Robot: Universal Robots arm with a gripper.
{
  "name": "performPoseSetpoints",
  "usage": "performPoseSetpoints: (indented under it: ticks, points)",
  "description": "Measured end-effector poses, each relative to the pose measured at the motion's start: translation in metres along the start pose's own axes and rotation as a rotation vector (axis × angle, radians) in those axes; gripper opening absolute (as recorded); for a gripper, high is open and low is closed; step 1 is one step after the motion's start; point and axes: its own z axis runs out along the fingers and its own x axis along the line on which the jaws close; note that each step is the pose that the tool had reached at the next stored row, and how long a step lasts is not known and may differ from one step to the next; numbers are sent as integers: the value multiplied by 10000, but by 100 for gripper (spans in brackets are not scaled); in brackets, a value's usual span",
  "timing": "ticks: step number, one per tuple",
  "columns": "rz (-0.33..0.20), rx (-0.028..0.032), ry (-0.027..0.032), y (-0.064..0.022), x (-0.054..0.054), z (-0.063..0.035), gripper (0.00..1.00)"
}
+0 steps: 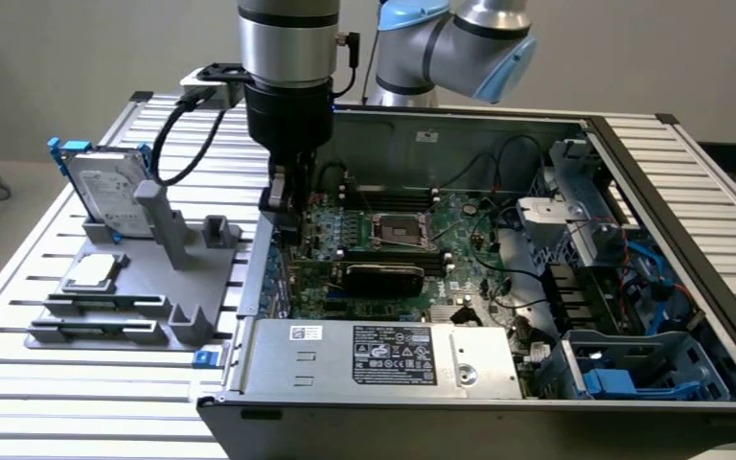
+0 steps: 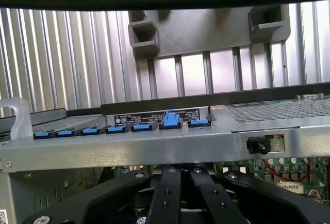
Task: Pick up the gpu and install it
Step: 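Press down on the gpu until it lock into place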
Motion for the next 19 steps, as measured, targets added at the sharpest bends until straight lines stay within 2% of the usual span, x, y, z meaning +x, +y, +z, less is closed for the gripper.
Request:
performPoseSetpoints:
  ticks: [3,9,12,17,19]
  points:
    - [-1,0,0,-21,-14,-4,11]
    - [-42,5,-7,-135,-37,-11,11]
    - [-122,14,-31,-177,-41,-16,11]
    - [-348,36,-135,-233,-47,-30,11]
    - [-431,40,-217,-266,-49,-40,11]
